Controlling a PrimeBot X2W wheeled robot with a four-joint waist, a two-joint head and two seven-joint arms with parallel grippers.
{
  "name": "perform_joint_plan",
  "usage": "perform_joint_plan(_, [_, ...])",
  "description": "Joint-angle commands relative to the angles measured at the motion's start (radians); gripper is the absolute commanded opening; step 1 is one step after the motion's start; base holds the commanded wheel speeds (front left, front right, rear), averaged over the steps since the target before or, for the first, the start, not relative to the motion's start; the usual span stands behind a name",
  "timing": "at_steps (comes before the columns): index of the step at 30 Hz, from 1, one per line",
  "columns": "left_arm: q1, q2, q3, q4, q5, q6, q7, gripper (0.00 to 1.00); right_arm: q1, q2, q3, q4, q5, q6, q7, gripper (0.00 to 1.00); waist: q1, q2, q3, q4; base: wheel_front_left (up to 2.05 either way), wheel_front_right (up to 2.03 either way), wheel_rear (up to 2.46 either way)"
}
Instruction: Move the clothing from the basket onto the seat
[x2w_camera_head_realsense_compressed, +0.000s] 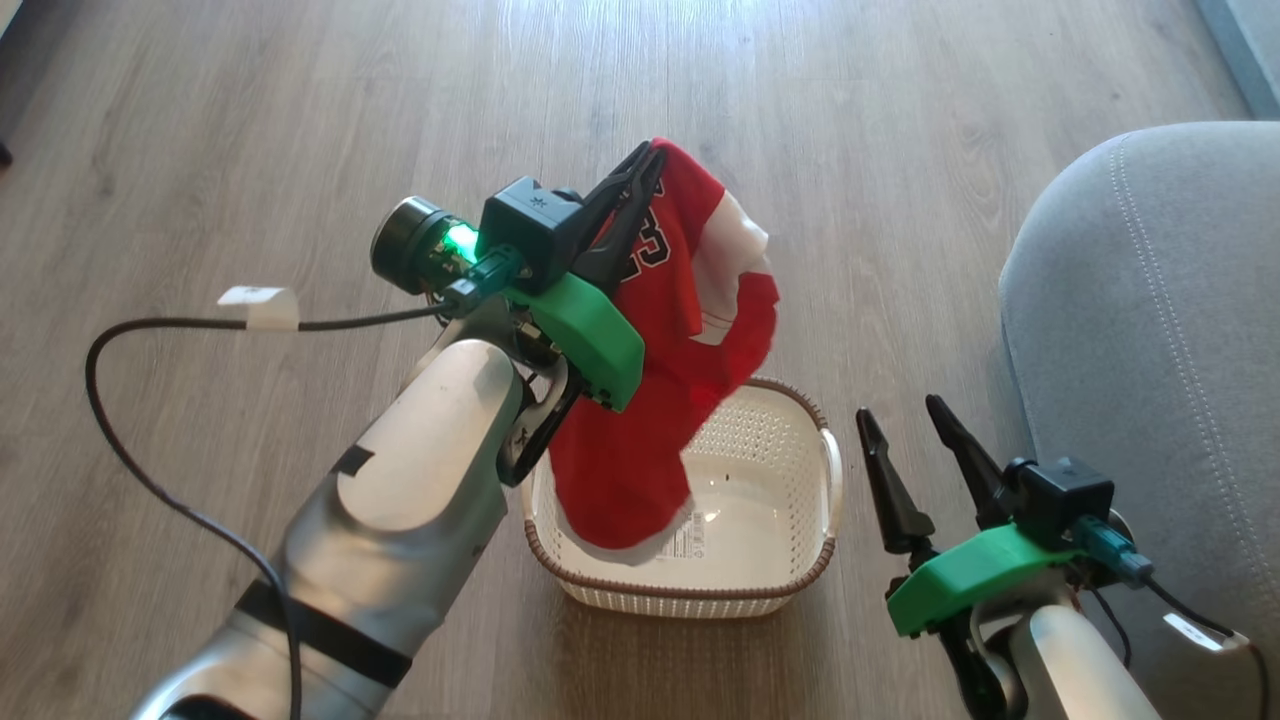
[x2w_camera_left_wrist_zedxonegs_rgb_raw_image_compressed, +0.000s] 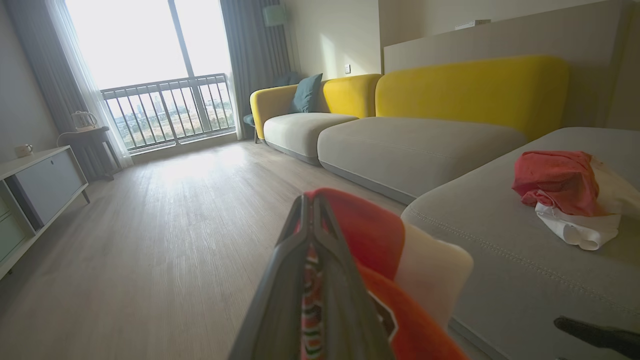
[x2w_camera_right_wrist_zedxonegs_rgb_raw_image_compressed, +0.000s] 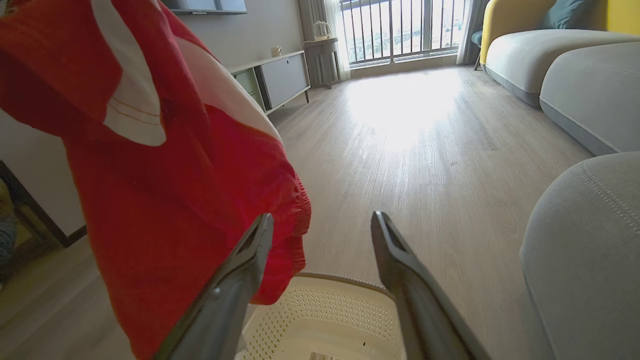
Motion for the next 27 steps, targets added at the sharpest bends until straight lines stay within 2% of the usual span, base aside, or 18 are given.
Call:
perform_joint_plan(1, [-0.058,0.015,0.027,-0.041,-0.008,0.005,-0.013,0.00,-0.022,0.005,0.029,-0.026,0.003,0.000,-0.007,1.00,0.0001,-0.0001,0.003,0.002,0.00,0.00,0.00])
perform_joint_plan(7, [-0.057,0.015,0.008,-0.059,-0.017,0.007,-0.013,0.00,-0.055,0.005,0.072,-0.016,-0.019,0.000,-0.007,1.00,0.0001,-0.0001,0.008,0.011,0.00,0.00,0.00])
perform_joint_plan(14, [-0.062,0.015,-0.030,-0.076,-0.036,0.014,-0.013,0.00,-0.185,-0.003,0.177,0.046,-0.049,0.000,-0.007,1.00,0.0001,-0.0001,0.014,0.032,0.00,0.00,0.00])
perform_joint_plan(21, [-0.068,0.015,-0.077,-0.092,-0.061,0.021,-0.013,0.00,-0.339,-0.033,0.304,0.202,-0.046,0.000,-0.007,1.00,0.0001,-0.0001,0.017,0.065,0.00,0.00,0.00])
perform_joint_plan(27, [-0.079,0.015,-0.123,-0.106,-0.086,0.031,-0.013,0.00,-0.453,-0.031,0.403,0.324,-0.016,0.000,-0.007,1.00,0.0001,-0.0001,0.021,0.101,0.00,0.00,0.00])
